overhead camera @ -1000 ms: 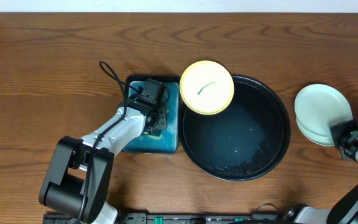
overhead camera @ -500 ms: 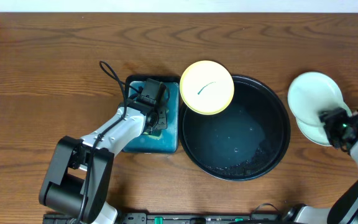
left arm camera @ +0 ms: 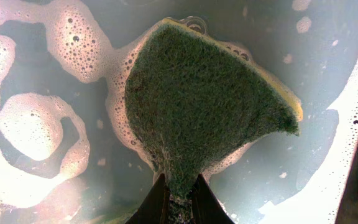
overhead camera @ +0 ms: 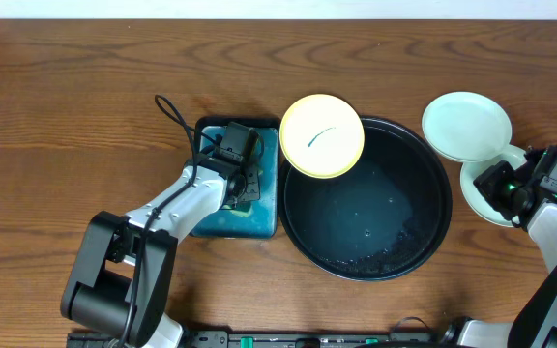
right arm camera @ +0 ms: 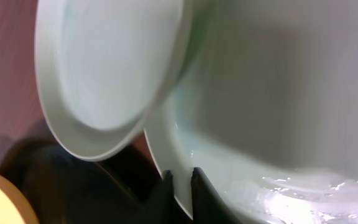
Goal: Clean dirty plates on tray and stack at the side
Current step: 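Carry the plate right and lower it beside the other cleaned plate, then lower the held pale green plate onto the first plate with the right gripper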
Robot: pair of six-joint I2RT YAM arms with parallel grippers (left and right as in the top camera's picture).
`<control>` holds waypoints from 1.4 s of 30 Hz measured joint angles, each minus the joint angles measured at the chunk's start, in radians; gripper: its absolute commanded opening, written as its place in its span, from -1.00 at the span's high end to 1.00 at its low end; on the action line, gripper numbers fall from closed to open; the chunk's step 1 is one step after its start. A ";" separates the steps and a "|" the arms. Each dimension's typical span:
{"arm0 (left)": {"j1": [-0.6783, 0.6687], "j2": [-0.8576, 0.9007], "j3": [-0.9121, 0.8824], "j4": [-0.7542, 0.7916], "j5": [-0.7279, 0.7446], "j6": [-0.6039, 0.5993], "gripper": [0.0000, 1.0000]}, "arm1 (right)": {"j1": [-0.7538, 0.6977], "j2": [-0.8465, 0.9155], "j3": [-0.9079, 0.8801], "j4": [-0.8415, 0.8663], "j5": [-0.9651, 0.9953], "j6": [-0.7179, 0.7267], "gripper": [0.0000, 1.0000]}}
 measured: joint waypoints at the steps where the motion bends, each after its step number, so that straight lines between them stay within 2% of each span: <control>1: 0.000 0.000 0.000 0.000 0.000 0.000 0.85 | 0.000 0.000 0.000 -0.006 0.001 0.000 0.97; 5: 0.000 0.000 0.000 0.000 0.000 0.000 0.85 | 0.000 0.000 0.000 -0.018 0.003 0.002 0.95; 12: 0.000 0.000 0.000 0.000 0.000 0.000 0.85 | 0.000 -0.003 0.002 0.016 -0.053 0.018 0.74; 16: 0.000 0.000 0.000 0.000 0.000 0.000 0.84 | 0.000 -0.031 0.010 0.015 -0.056 0.018 0.61; 20: 0.000 0.000 0.000 0.000 0.000 0.000 0.85 | 0.000 -0.060 0.041 0.021 -0.038 0.018 0.38; 25: 0.000 0.000 0.000 0.000 0.000 0.000 0.85 | 0.000 -0.060 0.045 0.020 0.017 0.021 0.33; 35: 0.000 0.000 0.000 0.000 0.000 0.000 0.85 | 0.000 -0.057 0.045 0.021 0.066 0.025 0.41; 42: 0.000 0.000 0.000 0.000 0.000 0.000 0.85 | 0.001 0.008 0.045 0.045 0.074 0.041 0.39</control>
